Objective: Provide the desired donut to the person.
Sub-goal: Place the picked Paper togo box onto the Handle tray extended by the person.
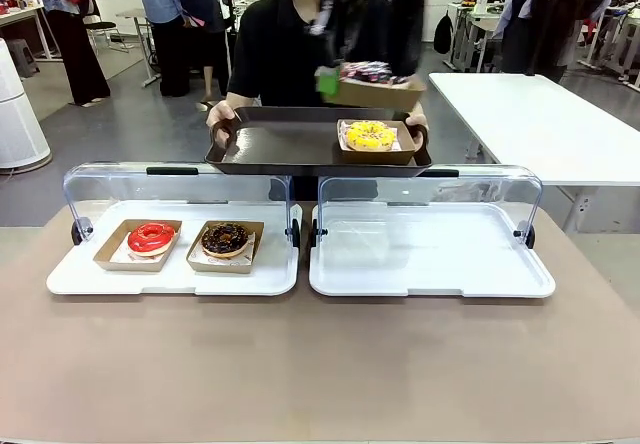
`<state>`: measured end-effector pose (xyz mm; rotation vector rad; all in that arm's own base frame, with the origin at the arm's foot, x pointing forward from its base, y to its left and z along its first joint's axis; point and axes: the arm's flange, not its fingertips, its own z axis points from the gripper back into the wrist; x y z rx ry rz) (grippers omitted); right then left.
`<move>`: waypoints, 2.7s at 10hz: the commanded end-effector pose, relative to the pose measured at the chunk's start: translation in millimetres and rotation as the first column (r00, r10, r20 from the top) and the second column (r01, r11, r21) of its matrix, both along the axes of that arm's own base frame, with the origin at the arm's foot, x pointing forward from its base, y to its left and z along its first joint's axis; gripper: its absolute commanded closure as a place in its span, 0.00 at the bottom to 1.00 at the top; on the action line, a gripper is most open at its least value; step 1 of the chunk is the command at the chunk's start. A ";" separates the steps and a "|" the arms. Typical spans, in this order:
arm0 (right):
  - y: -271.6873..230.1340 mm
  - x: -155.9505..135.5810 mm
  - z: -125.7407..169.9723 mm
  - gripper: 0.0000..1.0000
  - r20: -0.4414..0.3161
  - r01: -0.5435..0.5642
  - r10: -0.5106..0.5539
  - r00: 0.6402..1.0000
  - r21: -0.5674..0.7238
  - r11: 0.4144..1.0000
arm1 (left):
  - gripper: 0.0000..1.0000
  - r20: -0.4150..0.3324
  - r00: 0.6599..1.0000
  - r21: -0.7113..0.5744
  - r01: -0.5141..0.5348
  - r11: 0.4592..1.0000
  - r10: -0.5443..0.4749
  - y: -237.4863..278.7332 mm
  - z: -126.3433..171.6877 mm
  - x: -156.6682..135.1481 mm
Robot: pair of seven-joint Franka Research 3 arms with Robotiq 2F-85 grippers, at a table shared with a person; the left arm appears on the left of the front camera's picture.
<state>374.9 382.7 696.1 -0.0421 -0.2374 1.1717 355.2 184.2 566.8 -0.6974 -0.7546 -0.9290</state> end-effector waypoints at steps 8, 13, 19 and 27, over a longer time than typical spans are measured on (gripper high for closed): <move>79.0 75.7 -64.1 0.98 0.067 -0.145 0.143 0.988 0.030 0.989 | 0.00 0.008 1.000 -0.015 0.002 1.000 -0.002 0.1 0.5 -1.0; 75.4 71.1 -71.4 0.98 0.049 -0.135 0.133 0.990 0.035 0.990 | 0.00 0.008 1.000 -0.015 0.002 1.000 -0.002 0.1 0.5 -1.0; 107.5 115.4 -89.4 0.98 0.071 -0.116 0.110 0.991 0.080 0.990 | 0.00 0.008 1.000 -0.015 0.002 1.000 -0.002 0.1 0.5 -1.0; 118.3 163.5 -113.7 0.98 0.054 -0.013 0.010 0.999 0.052 0.999 | 0.00 0.008 1.000 -0.015 0.002 1.000 -0.002 0.1 0.5 -1.0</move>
